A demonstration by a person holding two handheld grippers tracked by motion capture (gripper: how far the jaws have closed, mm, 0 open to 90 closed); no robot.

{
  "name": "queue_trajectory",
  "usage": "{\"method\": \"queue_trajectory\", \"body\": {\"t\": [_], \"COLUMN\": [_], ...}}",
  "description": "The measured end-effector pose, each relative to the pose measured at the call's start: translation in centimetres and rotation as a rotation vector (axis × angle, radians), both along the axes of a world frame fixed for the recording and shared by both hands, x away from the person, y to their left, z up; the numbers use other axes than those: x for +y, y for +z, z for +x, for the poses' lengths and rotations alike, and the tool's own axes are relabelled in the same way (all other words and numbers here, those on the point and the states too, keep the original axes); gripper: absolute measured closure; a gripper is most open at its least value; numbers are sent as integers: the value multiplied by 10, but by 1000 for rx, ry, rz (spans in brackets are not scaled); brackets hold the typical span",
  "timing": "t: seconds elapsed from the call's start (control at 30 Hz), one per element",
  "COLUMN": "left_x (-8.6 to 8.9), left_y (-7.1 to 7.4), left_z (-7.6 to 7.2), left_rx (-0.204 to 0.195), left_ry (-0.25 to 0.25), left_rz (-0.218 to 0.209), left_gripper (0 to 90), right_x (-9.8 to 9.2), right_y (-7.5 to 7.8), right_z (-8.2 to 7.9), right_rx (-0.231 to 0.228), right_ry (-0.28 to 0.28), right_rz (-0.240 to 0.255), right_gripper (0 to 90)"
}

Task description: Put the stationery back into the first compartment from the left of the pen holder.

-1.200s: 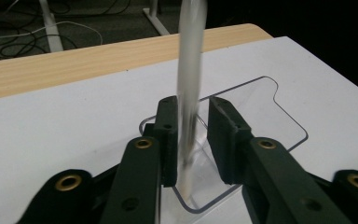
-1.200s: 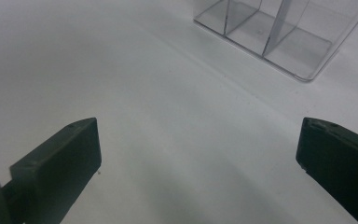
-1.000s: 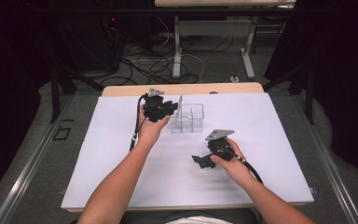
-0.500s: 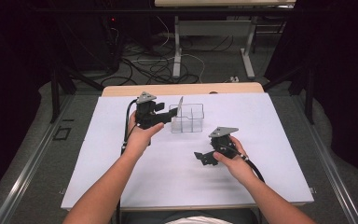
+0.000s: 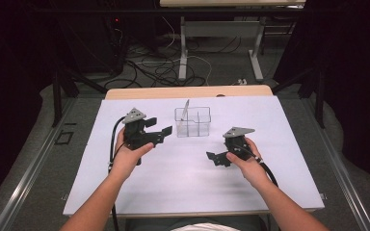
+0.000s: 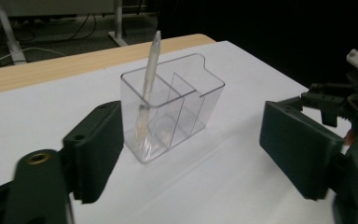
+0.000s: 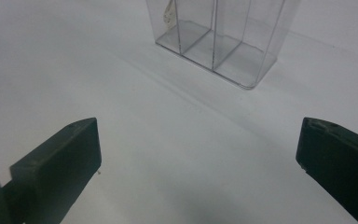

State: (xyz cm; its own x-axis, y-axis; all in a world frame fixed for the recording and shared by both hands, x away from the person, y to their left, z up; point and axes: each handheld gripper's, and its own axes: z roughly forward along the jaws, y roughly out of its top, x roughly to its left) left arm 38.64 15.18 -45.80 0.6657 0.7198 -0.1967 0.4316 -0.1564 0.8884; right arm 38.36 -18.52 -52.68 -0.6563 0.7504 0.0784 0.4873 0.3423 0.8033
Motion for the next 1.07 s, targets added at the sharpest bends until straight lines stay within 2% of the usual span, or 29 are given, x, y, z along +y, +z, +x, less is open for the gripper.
{"method": "queue_trajectory", "body": {"t": [0.07, 0.13, 0.17, 0.2, 0.23, 0.33, 0.43, 0.5, 0.63, 0.93, 1.07], "left_x": [7, 13, 17, 20, 23, 34, 44, 50, 60, 74, 78], "left_y": [-5, -11, -14, -16, -18, -23, -29, -34, -43, -57, -62], "left_z": [-4, -7, -8, -9, -11, -13, -14, -15, -16, -11, -9], "left_rx": [-5, 5, 15, 31, 43, 58, 59, 85, 110, 113, 123], "left_ry": [20, 50, 56, 66, 75, 107, 146, 166, 193, 234, 276], "left_rz": [33, 47, 45, 30, 22, 8, 35, 27, 29, 64, 45], "left_gripper": [154, 125, 88, 63, 45, 8, 4, 4, 3, 4, 3], "right_x": [-2, -3, -3, -4, -3, -3, -4, -5, -6, -5, -5], "right_y": [0, 1, 0, 2, 0, 0, -1, -2, -3, -6, -8], "right_z": [0, 1, 1, 0, 1, 1, 2, 2, 3, 5, 7], "right_rx": [6, 6, 8, 24, 7, 14, 14, 16, 23, 31, 38], "right_ry": [-5, -9, -12, -7, -9, -10, -16, -16, -18, -17, -18], "right_rz": [7, 2, 9, -5, 12, 10, 5, 7, 4, -4, 5], "right_gripper": [0, 0, 0, 0, 0, 0, 0, 0, 0, 0, 0]}}
